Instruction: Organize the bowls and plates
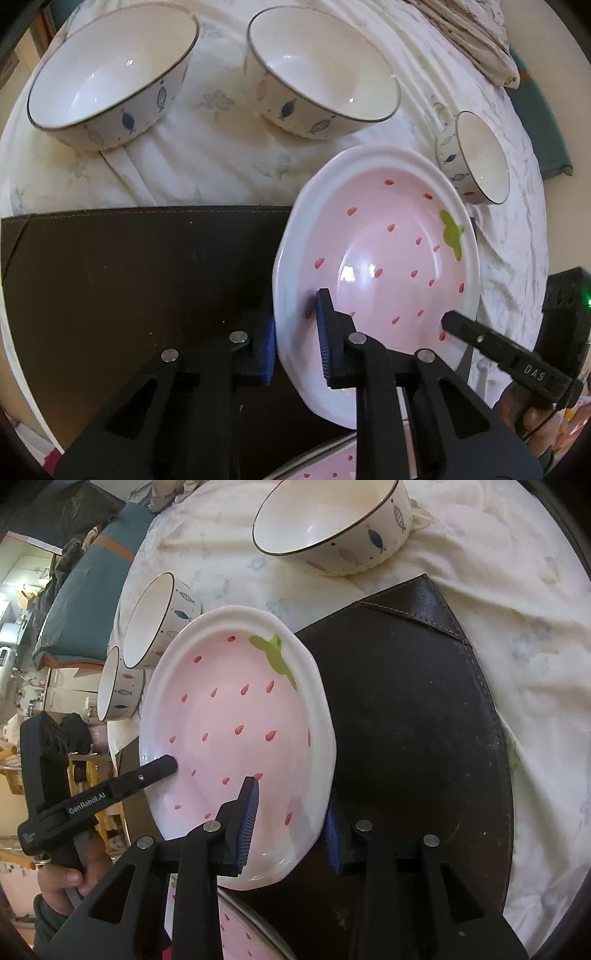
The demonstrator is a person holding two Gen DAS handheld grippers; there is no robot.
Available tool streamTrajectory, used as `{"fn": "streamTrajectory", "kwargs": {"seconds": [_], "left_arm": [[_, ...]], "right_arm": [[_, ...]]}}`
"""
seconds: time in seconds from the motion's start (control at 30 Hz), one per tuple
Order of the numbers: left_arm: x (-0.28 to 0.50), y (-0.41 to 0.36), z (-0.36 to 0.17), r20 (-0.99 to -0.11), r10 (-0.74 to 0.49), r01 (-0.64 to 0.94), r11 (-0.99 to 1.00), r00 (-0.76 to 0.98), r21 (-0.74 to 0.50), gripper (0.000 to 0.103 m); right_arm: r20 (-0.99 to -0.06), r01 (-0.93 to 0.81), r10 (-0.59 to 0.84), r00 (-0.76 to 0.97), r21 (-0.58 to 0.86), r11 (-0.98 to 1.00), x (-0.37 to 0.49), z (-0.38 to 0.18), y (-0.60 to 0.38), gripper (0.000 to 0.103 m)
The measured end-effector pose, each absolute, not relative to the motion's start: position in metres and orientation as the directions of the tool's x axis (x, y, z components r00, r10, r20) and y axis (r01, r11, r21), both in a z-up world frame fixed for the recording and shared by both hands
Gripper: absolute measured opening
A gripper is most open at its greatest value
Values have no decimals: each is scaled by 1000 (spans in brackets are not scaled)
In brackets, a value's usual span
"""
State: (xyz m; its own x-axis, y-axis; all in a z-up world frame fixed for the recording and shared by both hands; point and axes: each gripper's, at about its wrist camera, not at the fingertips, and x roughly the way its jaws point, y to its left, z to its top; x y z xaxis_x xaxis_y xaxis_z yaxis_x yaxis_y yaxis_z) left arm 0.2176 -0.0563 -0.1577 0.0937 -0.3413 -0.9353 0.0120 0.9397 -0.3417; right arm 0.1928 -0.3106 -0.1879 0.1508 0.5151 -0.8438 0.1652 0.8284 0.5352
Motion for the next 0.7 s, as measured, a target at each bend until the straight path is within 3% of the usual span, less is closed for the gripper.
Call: {"fn": "streamTrajectory", "kwargs": {"seconds": [0.37, 0.53, 0.7], "left_arm": [[211, -66, -120, -919, -366, 54, 931, 147, -362, 16], [205, -63, -113, -923, -351, 56, 936, 158, -347, 16], [194, -58, -103, -925, -337, 64, 941, 173, -331, 16]], "right_arm": [[-825, 148, 510, 242, 551, 821, 195, -160, -322, 34], [-827, 131, 496, 263, 540, 831, 193, -152, -318, 27], [-834, 110, 491, 252, 529, 841, 182, -149, -309, 26]]}}
